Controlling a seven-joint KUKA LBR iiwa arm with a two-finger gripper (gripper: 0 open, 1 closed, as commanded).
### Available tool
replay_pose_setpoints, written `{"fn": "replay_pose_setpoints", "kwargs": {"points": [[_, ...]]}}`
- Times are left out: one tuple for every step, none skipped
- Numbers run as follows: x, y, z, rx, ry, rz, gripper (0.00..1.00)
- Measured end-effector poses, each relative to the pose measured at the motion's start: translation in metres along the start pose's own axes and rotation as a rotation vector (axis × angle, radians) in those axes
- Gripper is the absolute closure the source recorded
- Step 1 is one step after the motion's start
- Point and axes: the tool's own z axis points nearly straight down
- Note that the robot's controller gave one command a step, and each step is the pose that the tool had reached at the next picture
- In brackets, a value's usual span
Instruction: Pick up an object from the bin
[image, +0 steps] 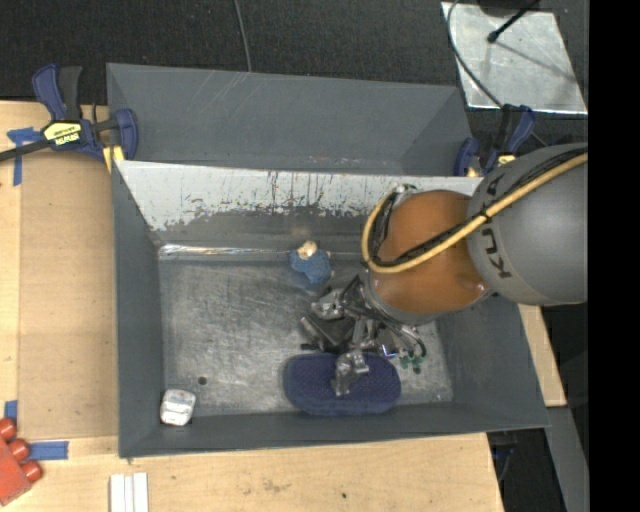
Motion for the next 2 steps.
{"fn": "replay_pose_setpoints", "kwargs": {"points": [[-0.001, 0.000, -0.002, 0.001, -0.001, -0.001, 1.00], [-0.014, -0.011, -0.180, 0.005, 0.018, -0.234, 1.00]]}}
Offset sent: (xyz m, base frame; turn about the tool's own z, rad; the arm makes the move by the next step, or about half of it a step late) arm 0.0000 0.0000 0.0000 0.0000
